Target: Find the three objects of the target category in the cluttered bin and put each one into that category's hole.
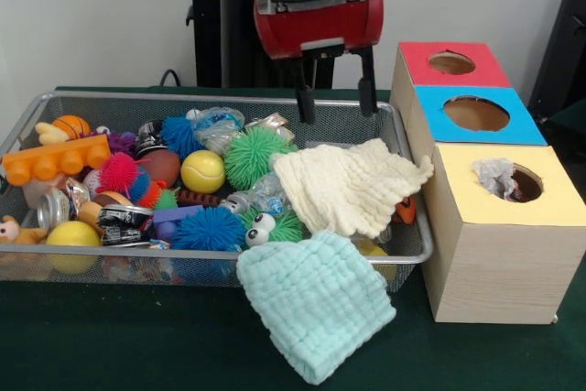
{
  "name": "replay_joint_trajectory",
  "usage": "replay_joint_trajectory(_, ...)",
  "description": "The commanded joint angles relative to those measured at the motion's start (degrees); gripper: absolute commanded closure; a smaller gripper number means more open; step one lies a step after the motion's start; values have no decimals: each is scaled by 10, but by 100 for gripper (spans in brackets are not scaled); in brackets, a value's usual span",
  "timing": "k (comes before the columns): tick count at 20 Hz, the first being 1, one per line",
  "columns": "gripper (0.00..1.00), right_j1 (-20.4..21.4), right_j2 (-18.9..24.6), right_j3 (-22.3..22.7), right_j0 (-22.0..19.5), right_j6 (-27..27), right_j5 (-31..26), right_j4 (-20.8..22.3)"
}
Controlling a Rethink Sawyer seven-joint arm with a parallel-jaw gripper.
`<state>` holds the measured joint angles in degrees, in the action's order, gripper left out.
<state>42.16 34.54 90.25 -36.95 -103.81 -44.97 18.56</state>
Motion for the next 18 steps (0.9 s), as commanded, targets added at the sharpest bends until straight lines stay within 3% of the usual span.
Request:
replay_joint_trajectory(1,0,-17,37,-48,-12,191,-99,44)
replay_joint_trajectory(18,0,18,32,-80,3,169,-149,76)
